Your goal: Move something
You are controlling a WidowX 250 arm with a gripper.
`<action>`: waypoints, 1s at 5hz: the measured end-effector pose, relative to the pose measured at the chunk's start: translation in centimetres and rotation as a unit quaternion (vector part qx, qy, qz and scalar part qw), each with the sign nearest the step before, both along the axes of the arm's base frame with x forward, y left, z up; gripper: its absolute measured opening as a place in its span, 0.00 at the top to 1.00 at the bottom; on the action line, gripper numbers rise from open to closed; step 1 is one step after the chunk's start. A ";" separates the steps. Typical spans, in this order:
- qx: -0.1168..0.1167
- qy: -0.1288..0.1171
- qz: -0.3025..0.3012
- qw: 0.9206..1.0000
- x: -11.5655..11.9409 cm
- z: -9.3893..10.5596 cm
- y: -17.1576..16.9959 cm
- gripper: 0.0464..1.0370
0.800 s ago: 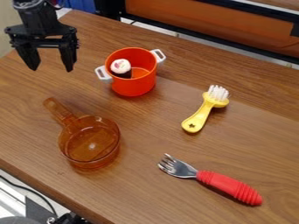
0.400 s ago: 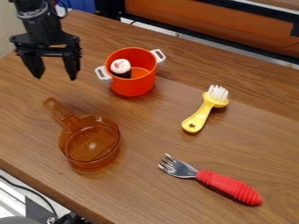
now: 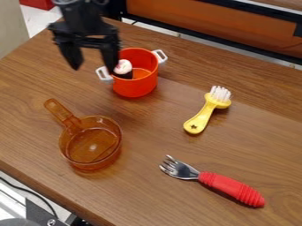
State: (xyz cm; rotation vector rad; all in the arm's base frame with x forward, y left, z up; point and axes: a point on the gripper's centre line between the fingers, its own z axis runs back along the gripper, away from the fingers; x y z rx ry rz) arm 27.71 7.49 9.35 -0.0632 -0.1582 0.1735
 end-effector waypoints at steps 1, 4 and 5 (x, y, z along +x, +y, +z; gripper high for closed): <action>-0.013 -0.007 -0.007 1.000 1.7 -0.1 -4.8 0.04; 0.010 -0.032 -0.046 0.998 6.1 -5.2 -12.8 0.04; 0.020 -0.034 -0.052 0.998 6.5 -7.0 -13.0 0.04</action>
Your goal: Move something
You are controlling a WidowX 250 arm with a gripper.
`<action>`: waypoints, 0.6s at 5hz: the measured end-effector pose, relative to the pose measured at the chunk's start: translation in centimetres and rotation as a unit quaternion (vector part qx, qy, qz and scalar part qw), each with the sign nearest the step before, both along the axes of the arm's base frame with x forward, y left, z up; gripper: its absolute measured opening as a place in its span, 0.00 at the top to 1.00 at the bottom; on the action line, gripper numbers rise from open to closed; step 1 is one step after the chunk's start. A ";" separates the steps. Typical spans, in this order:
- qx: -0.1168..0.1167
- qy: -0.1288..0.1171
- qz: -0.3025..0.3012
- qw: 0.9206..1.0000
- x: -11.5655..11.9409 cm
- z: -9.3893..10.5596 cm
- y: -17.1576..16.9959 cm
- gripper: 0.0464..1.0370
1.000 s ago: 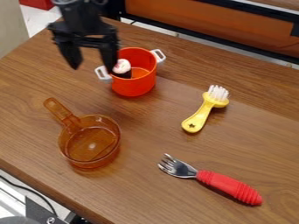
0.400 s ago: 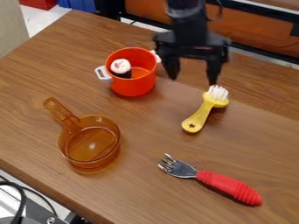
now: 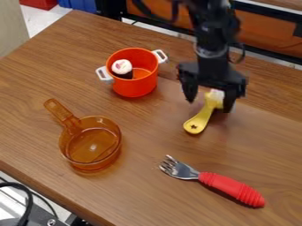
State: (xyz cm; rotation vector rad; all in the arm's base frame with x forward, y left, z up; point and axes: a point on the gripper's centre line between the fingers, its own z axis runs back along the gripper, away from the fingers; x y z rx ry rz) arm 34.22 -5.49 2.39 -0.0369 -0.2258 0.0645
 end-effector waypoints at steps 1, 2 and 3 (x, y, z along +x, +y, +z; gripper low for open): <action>-0.007 -0.009 -0.009 1.000 0.3 -0.4 -0.6 0.04; -0.008 -0.013 -0.007 1.000 0.5 -0.9 -0.8 0.08; 0.007 -0.025 0.004 1.000 0.9 -1.1 -0.6 0.29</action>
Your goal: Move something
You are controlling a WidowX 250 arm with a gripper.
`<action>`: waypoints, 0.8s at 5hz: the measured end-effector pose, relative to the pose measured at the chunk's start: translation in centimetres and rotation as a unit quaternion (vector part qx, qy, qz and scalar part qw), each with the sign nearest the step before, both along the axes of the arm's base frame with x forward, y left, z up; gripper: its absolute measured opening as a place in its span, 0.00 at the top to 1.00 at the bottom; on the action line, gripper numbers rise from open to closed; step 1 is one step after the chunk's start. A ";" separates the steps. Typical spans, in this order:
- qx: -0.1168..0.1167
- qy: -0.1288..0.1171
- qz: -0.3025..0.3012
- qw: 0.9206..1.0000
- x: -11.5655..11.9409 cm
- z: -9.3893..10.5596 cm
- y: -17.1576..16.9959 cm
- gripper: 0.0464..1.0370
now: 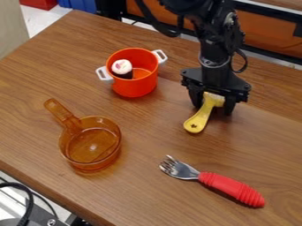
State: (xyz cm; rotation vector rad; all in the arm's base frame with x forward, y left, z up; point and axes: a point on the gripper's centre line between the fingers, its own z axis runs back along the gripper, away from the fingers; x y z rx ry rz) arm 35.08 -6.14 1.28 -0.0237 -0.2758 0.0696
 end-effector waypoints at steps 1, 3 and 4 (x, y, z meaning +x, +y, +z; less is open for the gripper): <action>0.002 -0.001 -0.003 1.000 -0.2 -0.2 0.1 0.30; -0.007 -0.007 0.027 1.000 -1.0 2.3 1.8 0.30; -0.029 -0.022 0.052 0.998 -1.2 5.5 3.8 0.30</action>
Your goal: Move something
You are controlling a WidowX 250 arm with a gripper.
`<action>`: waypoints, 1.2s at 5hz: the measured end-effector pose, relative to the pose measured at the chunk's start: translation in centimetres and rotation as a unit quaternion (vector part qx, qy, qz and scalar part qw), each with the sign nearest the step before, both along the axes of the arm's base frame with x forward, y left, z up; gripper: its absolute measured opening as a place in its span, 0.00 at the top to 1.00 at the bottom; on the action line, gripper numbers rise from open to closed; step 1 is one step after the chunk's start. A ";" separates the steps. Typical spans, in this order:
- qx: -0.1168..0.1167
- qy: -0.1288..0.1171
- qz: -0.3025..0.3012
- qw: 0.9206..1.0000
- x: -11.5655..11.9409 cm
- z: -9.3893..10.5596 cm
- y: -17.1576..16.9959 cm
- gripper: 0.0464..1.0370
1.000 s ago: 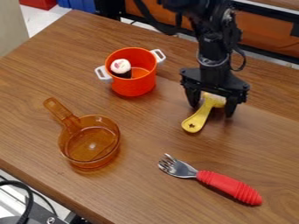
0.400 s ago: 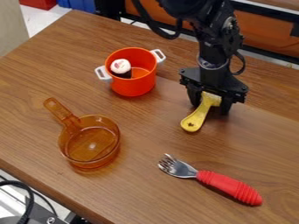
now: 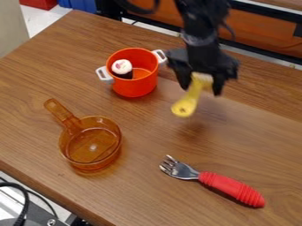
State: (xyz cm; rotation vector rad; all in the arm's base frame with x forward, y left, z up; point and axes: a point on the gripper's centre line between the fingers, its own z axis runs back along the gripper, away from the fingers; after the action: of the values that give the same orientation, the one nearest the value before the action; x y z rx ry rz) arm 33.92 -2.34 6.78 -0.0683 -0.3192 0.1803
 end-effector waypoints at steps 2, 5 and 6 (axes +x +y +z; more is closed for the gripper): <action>0.011 0.024 0.017 1.000 -2.2 1.7 4.8 0.30; 0.042 0.051 0.073 0.995 -1.3 2.0 10.7 0.30; 0.055 0.062 0.082 0.993 -0.8 1.1 11.2 0.30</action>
State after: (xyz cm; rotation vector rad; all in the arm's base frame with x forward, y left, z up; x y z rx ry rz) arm 33.09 8.89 7.85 0.0787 -0.2107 0.3279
